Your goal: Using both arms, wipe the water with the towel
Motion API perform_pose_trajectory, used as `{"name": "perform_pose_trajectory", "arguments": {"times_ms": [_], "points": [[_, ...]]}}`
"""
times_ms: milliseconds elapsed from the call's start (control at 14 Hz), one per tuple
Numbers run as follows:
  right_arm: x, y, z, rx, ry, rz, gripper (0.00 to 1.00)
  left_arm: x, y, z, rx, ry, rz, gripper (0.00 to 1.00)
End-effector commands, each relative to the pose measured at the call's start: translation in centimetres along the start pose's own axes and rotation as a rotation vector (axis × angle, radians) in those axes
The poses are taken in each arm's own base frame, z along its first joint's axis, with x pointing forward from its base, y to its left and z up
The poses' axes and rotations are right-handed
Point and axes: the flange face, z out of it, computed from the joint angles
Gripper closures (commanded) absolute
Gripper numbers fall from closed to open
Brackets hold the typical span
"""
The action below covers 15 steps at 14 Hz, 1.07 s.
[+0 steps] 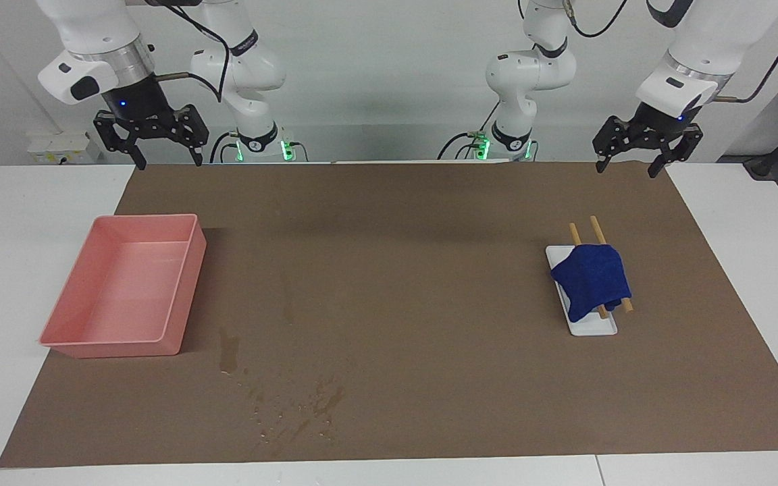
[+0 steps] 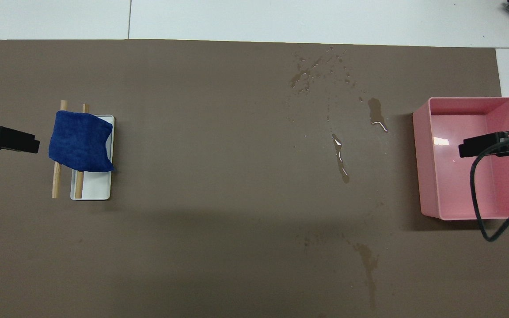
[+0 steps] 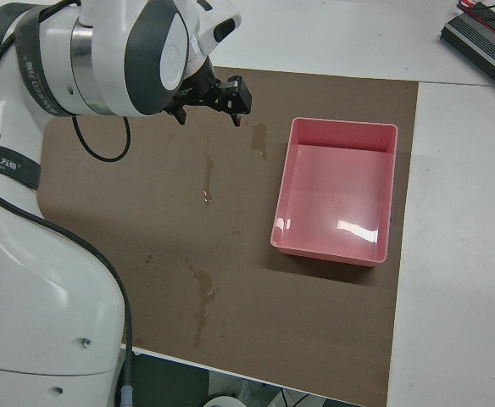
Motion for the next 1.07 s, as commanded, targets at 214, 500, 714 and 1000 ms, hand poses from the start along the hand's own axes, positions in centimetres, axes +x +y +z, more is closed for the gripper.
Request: {"name": "perform_pose_trajectory", "arguments": {"times_ms": [214, 500, 714, 1000], "points": [[-0.6, 0.2, -0.2, 0.016, -0.004, -0.018, 0.0, -0.7, 0.2, -0.2, 0.01, -0.005, -0.006, 0.0], [-0.6, 0.2, -0.2, 0.016, -0.003, -0.018, 0.0, -1.1, -1.6, 1.7, 0.025, 0.075, -0.073, 0.0], [-0.6, 0.2, -0.2, 0.016, -0.004, -0.018, 0.0, -0.4, -3.0, 5.6, 0.037, 0.145, -0.095, 0.0], [-0.6, 0.2, -0.2, 0.016, -0.004, -0.018, 0.0, 2.3, -5.6, 12.8, 0.042, 0.197, -0.133, 0.0]]}}
